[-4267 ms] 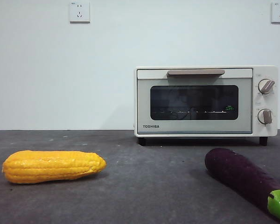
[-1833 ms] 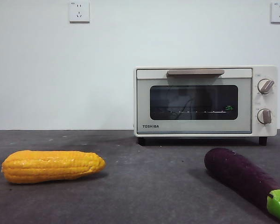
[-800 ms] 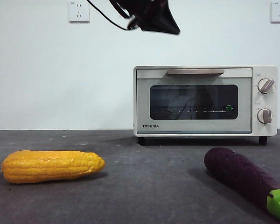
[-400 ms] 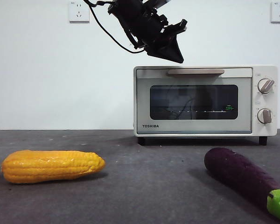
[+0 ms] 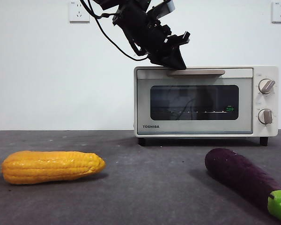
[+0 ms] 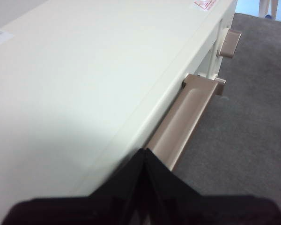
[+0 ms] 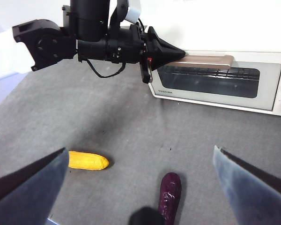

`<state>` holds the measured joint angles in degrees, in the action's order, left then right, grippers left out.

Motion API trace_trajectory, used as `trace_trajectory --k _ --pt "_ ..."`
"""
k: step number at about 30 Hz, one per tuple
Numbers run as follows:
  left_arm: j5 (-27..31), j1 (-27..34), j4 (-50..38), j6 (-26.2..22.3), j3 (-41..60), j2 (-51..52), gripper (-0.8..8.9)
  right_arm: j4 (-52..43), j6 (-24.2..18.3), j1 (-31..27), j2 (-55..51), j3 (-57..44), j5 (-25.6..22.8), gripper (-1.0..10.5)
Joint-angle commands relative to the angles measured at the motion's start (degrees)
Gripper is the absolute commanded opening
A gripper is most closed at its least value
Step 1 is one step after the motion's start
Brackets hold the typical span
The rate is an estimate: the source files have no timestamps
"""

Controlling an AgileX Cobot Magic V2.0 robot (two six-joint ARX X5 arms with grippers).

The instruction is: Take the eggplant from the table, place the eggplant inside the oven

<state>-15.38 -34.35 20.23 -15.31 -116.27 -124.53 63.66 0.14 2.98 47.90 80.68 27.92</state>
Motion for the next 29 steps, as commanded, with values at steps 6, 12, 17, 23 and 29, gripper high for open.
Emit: trace_trajectory --k 6,12,17,23,29 --pt "0.20 -0.26 2.49 -1.03 0.15 -2.05 -0.06 -0.17 -0.46 0.07 0.72 0.39 0.17 5.7" --pt "0.17 -1.62 4.04 -1.68 0.15 -2.14 -0.06 -0.17 -0.44 0.07 1.14 0.39 0.17 5.7" --pt "0.15 -3.39 4.13 -1.86 0.15 -2.14 -0.06 -0.15 -0.44 0.07 1.14 0.39 0.17 5.7" --pt "-0.02 -5.51 4.35 -1.77 0.15 -2.62 -0.06 -0.15 -0.44 0.07 1.14 0.39 0.17 5.7" --pt "-0.04 -7.78 7.61 -1.60 0.15 -3.10 -0.06 -0.20 -0.44 0.07 1.14 0.39 0.17 5.7"
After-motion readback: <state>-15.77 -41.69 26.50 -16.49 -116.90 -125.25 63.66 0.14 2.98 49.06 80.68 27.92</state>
